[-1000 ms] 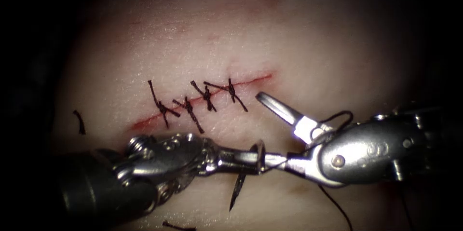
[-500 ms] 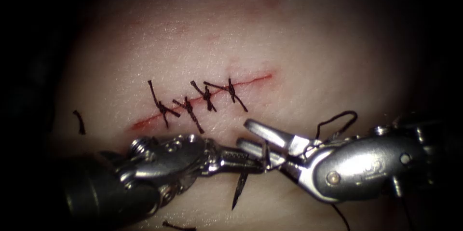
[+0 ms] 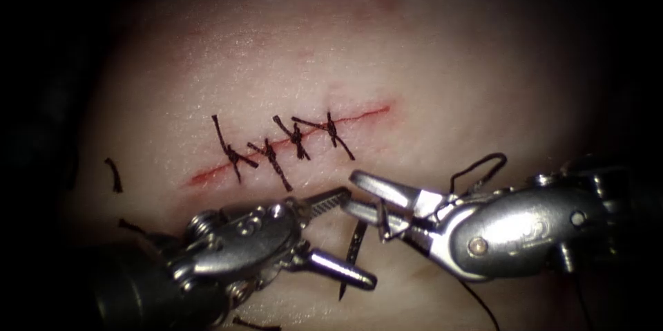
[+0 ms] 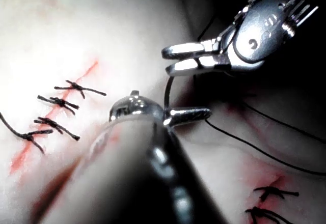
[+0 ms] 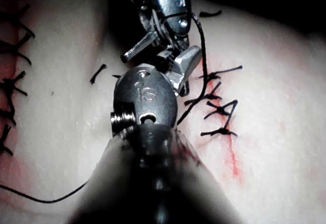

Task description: Wound Closure

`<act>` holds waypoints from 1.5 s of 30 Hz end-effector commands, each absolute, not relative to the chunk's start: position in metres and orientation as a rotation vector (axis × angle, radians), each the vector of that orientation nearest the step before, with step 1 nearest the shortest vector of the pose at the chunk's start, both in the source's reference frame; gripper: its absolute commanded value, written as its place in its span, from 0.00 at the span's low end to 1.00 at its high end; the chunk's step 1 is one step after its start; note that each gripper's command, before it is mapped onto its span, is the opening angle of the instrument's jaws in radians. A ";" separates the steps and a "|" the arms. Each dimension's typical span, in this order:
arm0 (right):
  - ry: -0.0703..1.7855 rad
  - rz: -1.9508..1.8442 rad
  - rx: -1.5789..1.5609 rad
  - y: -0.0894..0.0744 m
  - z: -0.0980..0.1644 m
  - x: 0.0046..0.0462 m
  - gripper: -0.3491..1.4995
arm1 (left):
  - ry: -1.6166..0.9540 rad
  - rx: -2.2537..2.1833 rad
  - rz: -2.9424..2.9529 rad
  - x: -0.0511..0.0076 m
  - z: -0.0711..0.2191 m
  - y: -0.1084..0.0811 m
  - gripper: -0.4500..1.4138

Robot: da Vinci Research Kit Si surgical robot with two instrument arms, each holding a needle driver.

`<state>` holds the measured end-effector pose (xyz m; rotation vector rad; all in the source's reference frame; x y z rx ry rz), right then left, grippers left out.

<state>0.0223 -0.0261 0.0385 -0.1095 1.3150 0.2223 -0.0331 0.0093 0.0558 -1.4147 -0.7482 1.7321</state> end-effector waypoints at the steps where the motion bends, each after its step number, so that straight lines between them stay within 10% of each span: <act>1: 1.326 0.200 -0.102 -0.026 0.039 0.0220 0.00 | -0.741 -1.427 1.748 -0.0335 0.056 0.010 0.92; 9: 1.359 0.064 -0.164 -0.020 0.040 0.0186 0.00 | -0.563 -1.442 1.914 -0.0329 0.057 0.010 0.89; 15: 1.408 -0.033 -0.317 -0.016 0.043 0.0187 0.00 | -0.328 -1.407 2.091 -0.0335 0.059 0.011 0.47; 27: 1.484 -0.194 -0.418 -0.014 0.046 0.0193 0.00 | -0.117 -1.337 2.170 -0.0341 0.063 0.013 0.02; 45: 1.432 -0.477 -0.588 -0.017 0.047 0.0228 0.00 | 0.036 -1.090 2.249 -0.0332 0.071 0.013 0.10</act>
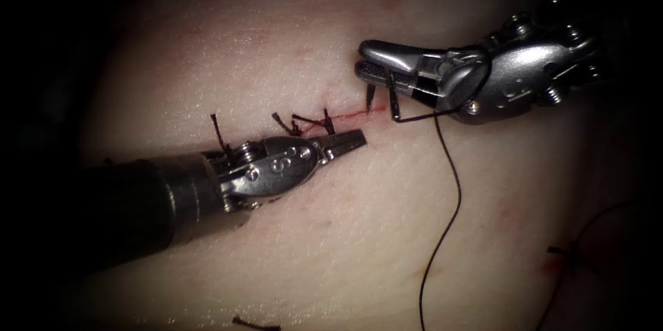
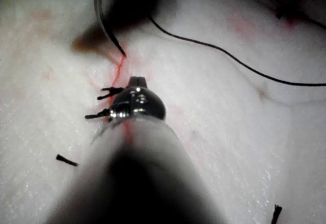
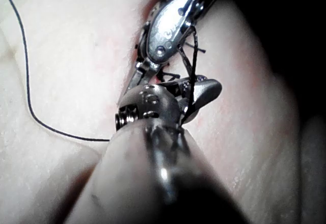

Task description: Wound Closure

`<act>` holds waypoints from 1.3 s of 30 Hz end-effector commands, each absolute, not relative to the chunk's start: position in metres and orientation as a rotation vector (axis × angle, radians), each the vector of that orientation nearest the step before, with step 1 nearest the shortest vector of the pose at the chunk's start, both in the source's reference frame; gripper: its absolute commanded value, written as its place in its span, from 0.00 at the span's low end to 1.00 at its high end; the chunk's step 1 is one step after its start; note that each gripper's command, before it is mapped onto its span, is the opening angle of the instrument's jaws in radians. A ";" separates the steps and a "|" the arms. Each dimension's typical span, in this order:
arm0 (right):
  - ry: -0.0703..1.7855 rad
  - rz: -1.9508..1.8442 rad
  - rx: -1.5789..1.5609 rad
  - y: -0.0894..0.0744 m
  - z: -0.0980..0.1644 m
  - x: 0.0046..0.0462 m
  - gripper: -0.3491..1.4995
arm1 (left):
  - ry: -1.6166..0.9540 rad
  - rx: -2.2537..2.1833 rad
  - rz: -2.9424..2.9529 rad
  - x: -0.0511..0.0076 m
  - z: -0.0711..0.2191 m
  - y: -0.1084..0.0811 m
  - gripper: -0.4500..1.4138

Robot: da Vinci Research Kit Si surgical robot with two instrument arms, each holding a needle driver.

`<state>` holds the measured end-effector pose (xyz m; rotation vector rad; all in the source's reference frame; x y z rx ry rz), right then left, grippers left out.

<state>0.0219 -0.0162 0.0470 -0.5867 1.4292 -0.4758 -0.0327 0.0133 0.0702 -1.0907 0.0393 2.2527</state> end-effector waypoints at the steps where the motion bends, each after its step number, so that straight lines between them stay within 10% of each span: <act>1: 1.428 -0.488 -0.596 -0.017 0.047 0.0229 0.00 | 0.037 -1.086 2.245 -0.0332 0.071 0.013 0.10; 39: 1.249 -0.723 -0.673 -0.020 0.054 0.0238 0.00 | -0.045 -1.019 2.250 -0.0326 0.072 0.009 0.21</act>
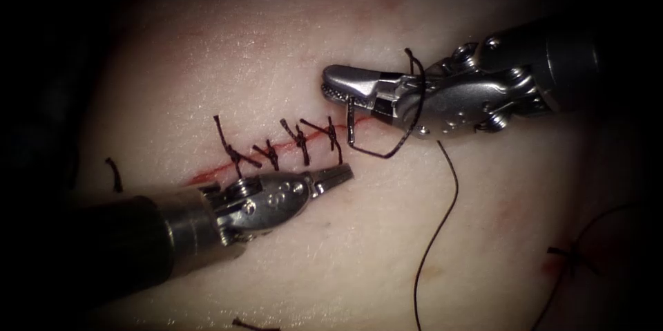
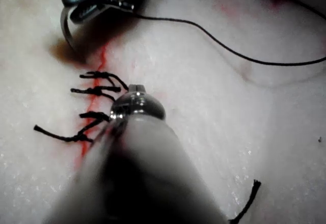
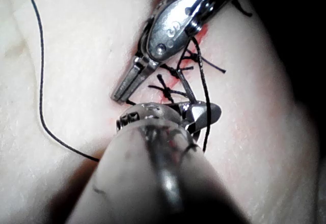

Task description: Wound Closure

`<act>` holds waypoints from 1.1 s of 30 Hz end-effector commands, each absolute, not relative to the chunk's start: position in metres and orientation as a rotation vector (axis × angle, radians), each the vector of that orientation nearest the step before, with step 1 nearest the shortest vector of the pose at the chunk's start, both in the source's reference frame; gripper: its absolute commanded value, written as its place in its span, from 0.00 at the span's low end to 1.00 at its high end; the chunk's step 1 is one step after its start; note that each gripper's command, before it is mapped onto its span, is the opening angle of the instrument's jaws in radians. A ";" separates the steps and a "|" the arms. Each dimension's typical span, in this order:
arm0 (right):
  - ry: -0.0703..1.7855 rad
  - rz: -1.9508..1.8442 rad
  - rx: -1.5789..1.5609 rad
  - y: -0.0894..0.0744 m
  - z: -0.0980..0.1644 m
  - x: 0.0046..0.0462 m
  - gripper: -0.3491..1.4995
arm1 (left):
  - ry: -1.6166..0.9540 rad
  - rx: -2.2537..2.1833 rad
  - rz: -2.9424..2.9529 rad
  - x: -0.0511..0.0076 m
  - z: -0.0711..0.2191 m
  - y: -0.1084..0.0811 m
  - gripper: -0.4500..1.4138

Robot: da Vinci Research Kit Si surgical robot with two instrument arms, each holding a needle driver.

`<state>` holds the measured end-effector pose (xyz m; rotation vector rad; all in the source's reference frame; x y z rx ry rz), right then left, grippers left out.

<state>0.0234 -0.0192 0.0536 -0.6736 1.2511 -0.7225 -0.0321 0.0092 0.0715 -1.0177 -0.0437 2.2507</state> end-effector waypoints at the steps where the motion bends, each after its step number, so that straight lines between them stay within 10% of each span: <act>1: 1.243 -0.726 -0.676 -0.020 0.055 0.0237 0.00 | -0.046 -1.019 2.250 -0.0326 0.072 0.009 0.22; 33: 1.181 -0.296 -0.326 -0.025 0.063 0.0197 0.00 | -0.042 -1.012 2.244 -0.0332 0.072 0.009 0.24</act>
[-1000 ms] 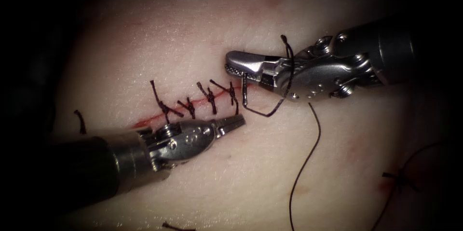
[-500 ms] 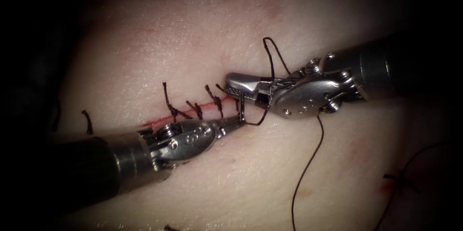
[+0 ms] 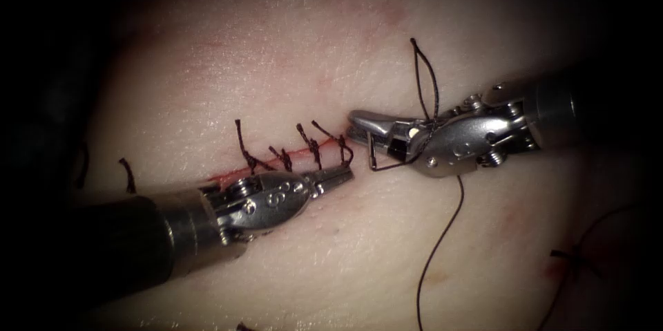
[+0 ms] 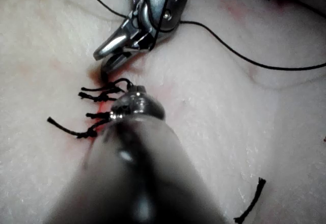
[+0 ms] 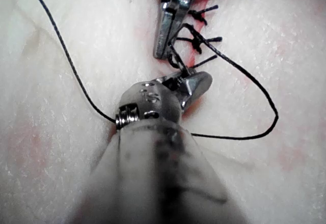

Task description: Wound Closure

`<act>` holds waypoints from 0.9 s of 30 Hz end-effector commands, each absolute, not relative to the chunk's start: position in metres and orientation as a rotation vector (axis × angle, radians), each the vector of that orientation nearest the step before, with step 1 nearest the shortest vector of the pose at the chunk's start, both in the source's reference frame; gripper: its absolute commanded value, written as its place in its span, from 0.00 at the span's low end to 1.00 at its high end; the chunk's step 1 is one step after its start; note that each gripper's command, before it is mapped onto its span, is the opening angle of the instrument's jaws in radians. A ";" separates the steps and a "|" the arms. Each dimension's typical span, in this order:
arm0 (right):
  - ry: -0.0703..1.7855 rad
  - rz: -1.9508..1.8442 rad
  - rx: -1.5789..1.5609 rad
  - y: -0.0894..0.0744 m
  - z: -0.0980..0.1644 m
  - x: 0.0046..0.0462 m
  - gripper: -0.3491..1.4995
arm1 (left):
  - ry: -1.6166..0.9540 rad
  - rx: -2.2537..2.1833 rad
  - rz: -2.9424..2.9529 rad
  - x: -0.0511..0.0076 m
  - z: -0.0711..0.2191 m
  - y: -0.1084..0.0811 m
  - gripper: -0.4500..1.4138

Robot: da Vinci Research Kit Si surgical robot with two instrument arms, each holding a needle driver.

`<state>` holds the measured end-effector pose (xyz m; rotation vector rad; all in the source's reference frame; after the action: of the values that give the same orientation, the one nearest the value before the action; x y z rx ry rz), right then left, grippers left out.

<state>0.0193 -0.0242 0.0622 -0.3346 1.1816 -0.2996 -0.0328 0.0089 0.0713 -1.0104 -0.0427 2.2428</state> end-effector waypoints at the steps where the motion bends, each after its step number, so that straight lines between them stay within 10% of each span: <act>1: 1.178 -0.278 -0.311 -0.025 0.063 0.0198 0.00 | -0.045 -1.015 2.244 -0.0332 0.072 0.009 0.24; 27: 1.253 -0.299 -0.424 -0.020 0.054 0.0217 0.00 | 0.019 -1.045 2.219 -0.0338 0.071 0.014 0.21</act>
<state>0.0210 -0.0192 0.0538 -0.4256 1.2534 -0.2992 -0.0339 0.0137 0.0709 -1.0368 0.0350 2.2199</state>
